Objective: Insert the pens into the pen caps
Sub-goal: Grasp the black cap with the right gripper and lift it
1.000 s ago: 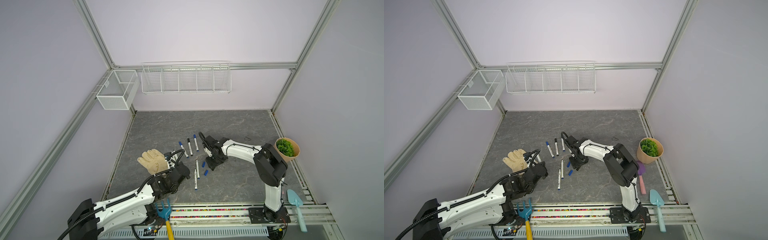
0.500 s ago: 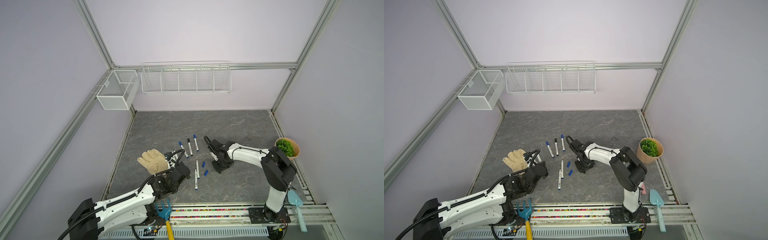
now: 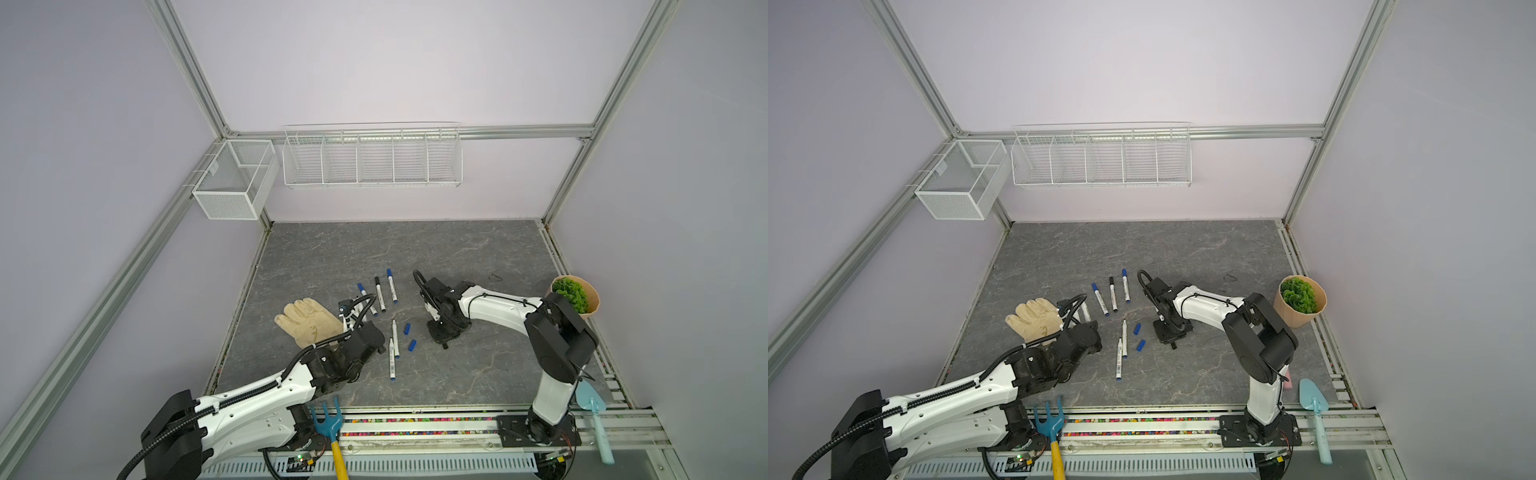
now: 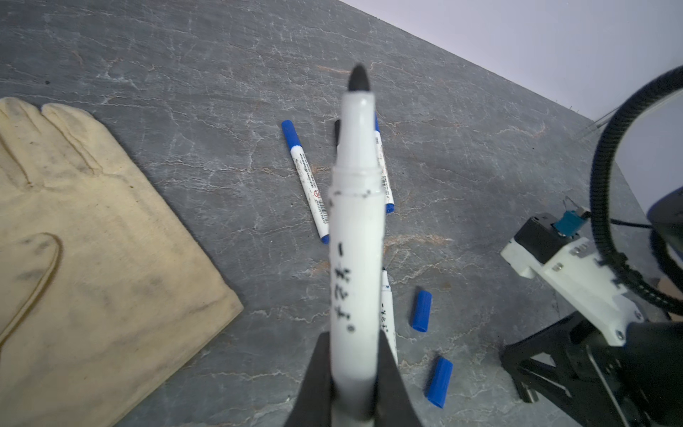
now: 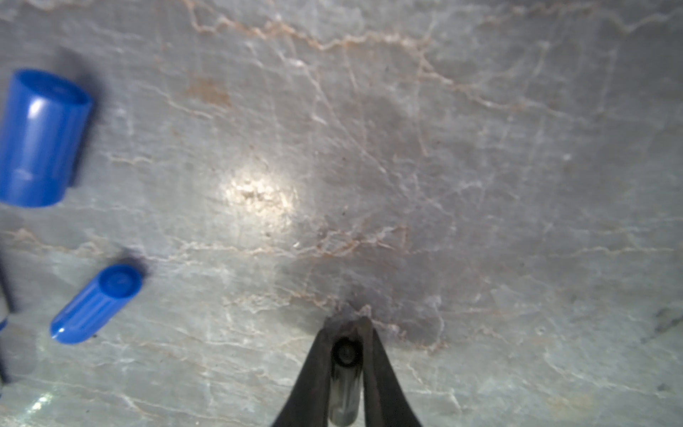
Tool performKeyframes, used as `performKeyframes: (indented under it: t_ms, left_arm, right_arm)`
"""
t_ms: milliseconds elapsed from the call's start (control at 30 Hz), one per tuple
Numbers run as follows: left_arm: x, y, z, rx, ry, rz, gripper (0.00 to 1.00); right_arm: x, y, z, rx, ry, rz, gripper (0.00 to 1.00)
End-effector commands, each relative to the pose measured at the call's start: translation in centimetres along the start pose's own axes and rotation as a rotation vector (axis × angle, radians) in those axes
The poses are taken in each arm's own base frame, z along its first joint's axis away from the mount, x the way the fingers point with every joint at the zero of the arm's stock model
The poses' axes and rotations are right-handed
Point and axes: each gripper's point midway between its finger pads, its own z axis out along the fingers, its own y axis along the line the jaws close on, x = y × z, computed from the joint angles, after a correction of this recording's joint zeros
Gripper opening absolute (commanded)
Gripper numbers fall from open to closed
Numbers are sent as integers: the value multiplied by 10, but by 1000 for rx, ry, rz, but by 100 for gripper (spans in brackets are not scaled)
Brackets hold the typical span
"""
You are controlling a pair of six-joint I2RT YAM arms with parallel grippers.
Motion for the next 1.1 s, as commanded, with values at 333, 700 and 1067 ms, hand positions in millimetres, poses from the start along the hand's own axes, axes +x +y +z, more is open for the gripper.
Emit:
performKeyframes:
  t_ms: [333,700,1067]
  left_arm:
    - [20,-84,-14,424,127,265,0]
    - [33,-126,-31,621,140,334,0]
    - [36,-140,-33,640,136,368,0]
  right_arm:
    - [-56,33,-133,-357,-429,10,11]
    - [-84,56,-242,-606,-781,-5,11]
    - [-84,67,-231,-648,-741,-23,11]
